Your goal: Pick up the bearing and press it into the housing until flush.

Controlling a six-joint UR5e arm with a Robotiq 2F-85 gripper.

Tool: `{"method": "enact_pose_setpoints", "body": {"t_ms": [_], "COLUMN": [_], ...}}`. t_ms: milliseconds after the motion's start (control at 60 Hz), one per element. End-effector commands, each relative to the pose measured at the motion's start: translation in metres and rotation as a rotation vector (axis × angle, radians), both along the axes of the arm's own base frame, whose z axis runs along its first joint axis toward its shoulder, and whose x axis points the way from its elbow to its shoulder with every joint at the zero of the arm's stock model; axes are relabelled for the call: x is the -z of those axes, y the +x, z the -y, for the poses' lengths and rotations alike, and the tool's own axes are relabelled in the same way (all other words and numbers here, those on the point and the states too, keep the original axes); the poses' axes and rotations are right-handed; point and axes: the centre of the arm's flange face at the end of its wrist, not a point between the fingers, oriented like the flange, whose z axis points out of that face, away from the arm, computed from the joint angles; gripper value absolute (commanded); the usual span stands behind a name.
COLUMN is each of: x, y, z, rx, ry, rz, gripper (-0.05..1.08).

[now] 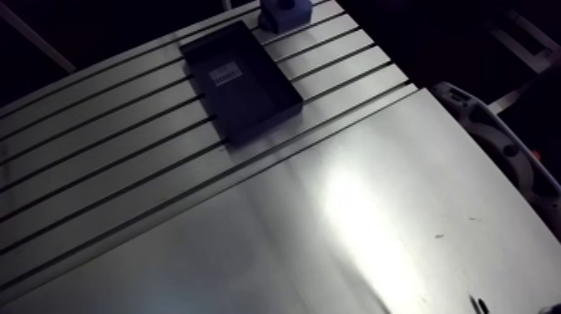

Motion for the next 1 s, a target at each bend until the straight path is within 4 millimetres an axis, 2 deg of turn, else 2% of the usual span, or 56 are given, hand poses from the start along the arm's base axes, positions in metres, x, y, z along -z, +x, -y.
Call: {"method": "enact_pose_setpoints", "body": {"t_ms": [17,467,1000], "x": [0.005,0.019,0.019], "y": [-0.001,-0.003,-0.003], "z": [-0.003,-0.006,-0.011], "rx": [0.010,0.016,0.028], "ry": [0.001,-0.006,-0.004], "rz": [0.003,0.014,0.012], "gripper": [0.68,0.68,0.68]}}
